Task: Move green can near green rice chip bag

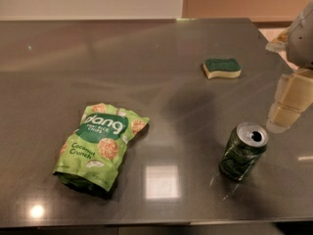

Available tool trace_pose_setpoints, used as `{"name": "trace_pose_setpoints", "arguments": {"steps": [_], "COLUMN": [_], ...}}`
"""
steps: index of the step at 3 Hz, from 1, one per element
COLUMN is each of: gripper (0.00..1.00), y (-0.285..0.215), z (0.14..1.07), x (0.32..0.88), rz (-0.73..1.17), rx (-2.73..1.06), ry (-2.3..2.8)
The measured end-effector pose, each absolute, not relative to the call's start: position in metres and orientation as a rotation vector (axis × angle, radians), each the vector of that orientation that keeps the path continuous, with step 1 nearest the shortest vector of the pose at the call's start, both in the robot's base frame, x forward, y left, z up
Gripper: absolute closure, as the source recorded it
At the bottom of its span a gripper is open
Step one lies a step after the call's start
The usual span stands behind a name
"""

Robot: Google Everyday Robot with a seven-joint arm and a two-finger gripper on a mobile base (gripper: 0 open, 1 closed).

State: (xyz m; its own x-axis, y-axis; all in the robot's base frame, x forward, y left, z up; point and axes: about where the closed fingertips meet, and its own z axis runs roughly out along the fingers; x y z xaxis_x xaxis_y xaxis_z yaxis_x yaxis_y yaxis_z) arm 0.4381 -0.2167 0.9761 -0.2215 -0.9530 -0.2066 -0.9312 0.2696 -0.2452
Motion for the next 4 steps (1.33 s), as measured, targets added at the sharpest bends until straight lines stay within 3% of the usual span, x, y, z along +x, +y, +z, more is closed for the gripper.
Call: {"name": "trace_pose_setpoints", "arguments": {"steps": [3, 4], "gripper": [0.0, 0.0], "y": [-0.213, -0.209], "z": [0.979, 0.976], "x": [0.434, 0.425], "rz": [-0.077, 0.007], "rx": [-1.734, -1.744], "ry": [2.203, 2.145]}}
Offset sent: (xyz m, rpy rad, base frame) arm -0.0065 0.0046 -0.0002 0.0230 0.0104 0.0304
